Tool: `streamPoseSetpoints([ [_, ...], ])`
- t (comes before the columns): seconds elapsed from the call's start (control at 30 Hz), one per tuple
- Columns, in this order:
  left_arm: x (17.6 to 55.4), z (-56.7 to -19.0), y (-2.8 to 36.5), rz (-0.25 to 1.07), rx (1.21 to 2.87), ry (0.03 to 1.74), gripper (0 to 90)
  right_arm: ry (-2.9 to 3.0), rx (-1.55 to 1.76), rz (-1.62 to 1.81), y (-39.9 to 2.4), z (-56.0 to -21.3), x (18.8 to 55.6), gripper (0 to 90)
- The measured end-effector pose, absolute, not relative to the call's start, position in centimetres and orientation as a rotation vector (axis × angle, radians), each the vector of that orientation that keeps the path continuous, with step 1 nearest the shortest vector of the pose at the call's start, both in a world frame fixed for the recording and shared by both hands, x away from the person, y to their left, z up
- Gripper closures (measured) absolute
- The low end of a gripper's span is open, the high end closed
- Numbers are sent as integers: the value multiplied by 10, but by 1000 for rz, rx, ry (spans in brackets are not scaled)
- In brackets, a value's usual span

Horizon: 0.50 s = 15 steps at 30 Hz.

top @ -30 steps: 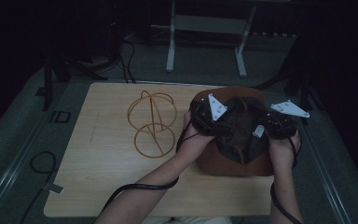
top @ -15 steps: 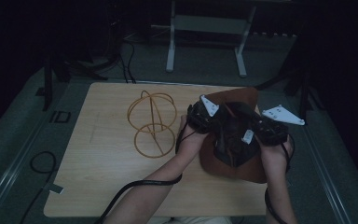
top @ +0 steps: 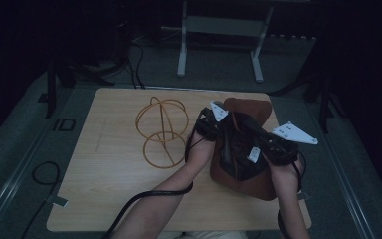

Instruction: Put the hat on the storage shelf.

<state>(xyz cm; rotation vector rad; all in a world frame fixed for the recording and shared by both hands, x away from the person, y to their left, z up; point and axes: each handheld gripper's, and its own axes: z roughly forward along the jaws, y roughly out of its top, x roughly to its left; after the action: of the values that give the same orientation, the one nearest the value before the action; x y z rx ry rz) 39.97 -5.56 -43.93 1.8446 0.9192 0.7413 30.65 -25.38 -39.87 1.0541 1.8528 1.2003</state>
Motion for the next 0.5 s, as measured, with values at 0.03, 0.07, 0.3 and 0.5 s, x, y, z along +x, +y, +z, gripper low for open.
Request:
streamPoseSetpoints([
  [0.03, 399, -437, -57, 752, 1835, 922, 872, 1837, 1062, 1211, -255, -401, 306, 845],
  [0.07, 398, -435, -57, 765, 1830, 917, 872, 1830, 1064, 1212, -256, -403, 305, 840],
  [0.3, 391, -419, -62, 816, 1830, 844, 873, 1783, 1092, 1250, -268, -412, 293, 744],
  [0.5, 388, -410, -64, 827, 1834, 817, 875, 1806, 1075, 1284, -282, -411, 279, 513],
])
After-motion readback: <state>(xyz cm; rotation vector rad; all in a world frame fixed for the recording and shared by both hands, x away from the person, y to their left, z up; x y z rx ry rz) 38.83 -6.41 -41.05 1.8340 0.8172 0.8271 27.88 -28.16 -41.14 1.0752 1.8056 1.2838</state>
